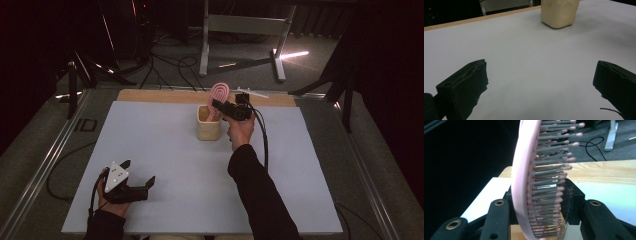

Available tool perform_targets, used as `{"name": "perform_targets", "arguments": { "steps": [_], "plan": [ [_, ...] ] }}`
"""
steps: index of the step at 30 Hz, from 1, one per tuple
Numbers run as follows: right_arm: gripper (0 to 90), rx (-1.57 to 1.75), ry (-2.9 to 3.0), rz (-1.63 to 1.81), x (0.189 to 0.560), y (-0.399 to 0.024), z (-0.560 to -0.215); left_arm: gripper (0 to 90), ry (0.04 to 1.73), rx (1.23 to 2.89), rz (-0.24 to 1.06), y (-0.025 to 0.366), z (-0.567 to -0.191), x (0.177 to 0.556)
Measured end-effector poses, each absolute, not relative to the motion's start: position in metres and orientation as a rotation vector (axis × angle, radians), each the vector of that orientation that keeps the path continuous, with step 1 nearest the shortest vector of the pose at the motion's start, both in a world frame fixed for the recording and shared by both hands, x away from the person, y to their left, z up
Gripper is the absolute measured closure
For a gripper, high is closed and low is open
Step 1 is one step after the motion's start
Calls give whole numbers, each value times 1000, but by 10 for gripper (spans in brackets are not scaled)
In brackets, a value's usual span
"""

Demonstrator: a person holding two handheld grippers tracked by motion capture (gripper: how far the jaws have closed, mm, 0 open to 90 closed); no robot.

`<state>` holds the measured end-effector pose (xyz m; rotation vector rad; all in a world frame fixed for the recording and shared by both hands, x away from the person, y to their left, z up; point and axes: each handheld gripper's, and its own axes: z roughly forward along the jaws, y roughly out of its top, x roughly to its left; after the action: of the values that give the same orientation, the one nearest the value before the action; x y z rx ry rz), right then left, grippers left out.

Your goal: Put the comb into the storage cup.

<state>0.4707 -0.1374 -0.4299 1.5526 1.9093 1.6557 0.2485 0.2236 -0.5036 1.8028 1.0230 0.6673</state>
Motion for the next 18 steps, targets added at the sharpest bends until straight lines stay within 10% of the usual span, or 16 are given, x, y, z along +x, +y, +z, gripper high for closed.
{"name": "perform_targets", "arguments": {
  "steps": [18],
  "plan": [
    [420,1559,1900,1621,472,-147,-432,2,1022,1807,668,224,-504,248]
  ]
}}
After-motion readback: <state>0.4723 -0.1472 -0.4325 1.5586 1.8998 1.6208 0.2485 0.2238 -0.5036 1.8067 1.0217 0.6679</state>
